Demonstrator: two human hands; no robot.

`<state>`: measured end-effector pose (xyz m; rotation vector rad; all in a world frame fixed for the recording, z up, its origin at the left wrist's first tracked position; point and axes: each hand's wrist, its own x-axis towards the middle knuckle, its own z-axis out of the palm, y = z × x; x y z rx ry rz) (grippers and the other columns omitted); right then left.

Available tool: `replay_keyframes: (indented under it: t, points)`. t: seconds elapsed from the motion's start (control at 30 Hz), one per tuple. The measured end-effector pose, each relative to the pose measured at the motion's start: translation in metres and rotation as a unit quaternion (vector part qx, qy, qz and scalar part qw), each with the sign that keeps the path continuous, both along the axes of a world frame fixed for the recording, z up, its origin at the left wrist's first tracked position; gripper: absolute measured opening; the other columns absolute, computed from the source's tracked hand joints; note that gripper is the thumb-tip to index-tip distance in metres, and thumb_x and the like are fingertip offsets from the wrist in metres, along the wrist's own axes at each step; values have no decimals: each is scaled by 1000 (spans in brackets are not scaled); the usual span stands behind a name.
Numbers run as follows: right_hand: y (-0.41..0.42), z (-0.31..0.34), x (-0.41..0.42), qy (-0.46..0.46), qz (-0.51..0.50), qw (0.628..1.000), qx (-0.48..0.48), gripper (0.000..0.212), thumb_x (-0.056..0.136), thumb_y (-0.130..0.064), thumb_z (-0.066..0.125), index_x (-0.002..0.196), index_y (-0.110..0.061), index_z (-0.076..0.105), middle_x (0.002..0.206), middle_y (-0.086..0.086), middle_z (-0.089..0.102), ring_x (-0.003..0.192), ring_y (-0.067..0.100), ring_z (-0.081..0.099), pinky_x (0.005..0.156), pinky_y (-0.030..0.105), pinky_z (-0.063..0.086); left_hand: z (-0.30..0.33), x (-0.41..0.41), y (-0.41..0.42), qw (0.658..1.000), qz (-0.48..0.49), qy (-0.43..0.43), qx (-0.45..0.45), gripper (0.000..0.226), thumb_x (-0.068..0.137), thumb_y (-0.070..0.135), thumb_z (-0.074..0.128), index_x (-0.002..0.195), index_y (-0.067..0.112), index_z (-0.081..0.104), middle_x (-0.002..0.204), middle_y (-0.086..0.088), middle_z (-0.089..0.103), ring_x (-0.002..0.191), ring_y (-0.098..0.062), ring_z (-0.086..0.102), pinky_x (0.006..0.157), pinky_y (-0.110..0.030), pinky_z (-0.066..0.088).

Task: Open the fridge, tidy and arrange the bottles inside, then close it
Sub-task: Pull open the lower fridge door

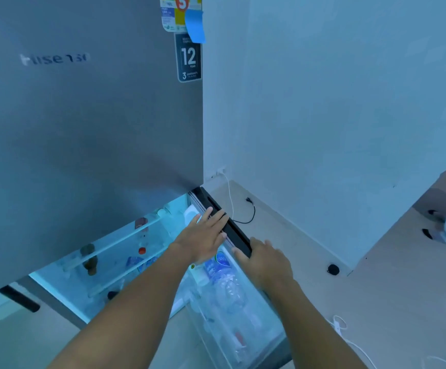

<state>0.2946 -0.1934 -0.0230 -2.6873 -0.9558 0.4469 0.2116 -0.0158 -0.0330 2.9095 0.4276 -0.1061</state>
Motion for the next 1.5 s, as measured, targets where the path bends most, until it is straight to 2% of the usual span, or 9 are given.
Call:
replay_keyframes:
  t: [0.07, 0.13, 0.23, 0.37, 0.43, 0.53, 0.73, 1.03, 1.5]
  points:
    - [-1, -5, 16, -32, 2, 999, -7, 71, 93, -70, 25, 135, -18, 48, 138, 3, 55, 143, 28, 32, 112, 47, 31, 4, 10, 1, 999, 9, -8, 30, 59, 103, 48, 15, 156, 26, 3, 164, 11, -2, 151, -19, -11, 122, -44, 0]
    - [-3, -7, 31, -75, -11, 997, -24, 79, 92, -73, 17, 136, -15, 47, 139, 5, 55, 143, 29, 32, 113, 49, 29, 8, 21, 1, 999, 4, -23, 48, 61, 102, 51, 16, 156, 26, 4, 165, 9, 1, 151, -19, -9, 122, -45, 0]
    - [-12, -13, 51, -124, -39, 990, -56, 83, 90, -76, 11, 127, -15, 54, 127, 6, 63, 130, 30, 46, 106, 51, 35, 2, 34, -6, 998, -4, -31, 52, 63, 101, 53, 19, 156, 25, 3, 165, 6, 2, 151, -20, -7, 122, -46, 1]
    - [-29, -16, 66, -191, -59, 978, -54, 68, 95, -65, 14, 107, -16, 60, 100, 5, 69, 98, 30, 61, 88, 45, 44, -6, 49, -1, 997, -6, -39, 66, 66, 100, 54, 23, 156, 24, 5, 165, 5, 6, 151, -22, -5, 122, -46, 5]
    - [-30, -17, 75, -208, -75, 974, -47, 61, 97, -57, 14, 105, -17, 59, 99, 5, 67, 92, 31, 60, 86, 45, 43, -8, 60, 4, 997, -9, -56, 54, 66, 100, 52, 27, 156, 22, 8, 164, 2, 11, 151, -24, -2, 123, -44, 9]
    - [-27, -21, 96, -214, -95, 971, -41, 50, 101, -51, 23, 109, -17, 58, 105, 5, 64, 96, 30, 56, 93, 45, 39, -10, 76, 0, 997, -7, -76, 34, 67, 100, 49, 34, 156, 20, 10, 163, 0, 15, 151, -27, 1, 122, -42, 11]
    - [-17, -27, 127, -230, -82, 969, -40, 44, 101, -47, 30, 108, -14, 59, 105, 7, 65, 96, 32, 56, 91, 44, 38, -16, 88, 2, 995, 0, -64, 73, 75, 98, 42, 42, 156, 18, 0, 164, 0, 5, 151, -27, -3, 123, -42, 10]
    - [-7, -17, 163, -175, -64, 982, -14, 49, 100, -53, 30, 125, -22, 57, 127, 4, 61, 119, 30, 51, 106, 43, 27, -5, 97, 5, 998, 23, -11, 61, 79, 96, 36, 44, 155, 22, -8, 165, 6, -7, 151, -21, -10, 121, -52, -1]
    - [0, -14, 161, -157, -80, 984, -7, 58, 95, -64, 27, 122, -23, 57, 125, 3, 60, 116, 31, 50, 108, 46, 24, -4, 109, 8, 999, 31, -1, 22, 84, 96, 42, 47, 155, 21, -7, 165, 3, -9, 151, -22, -12, 119, -51, -5]
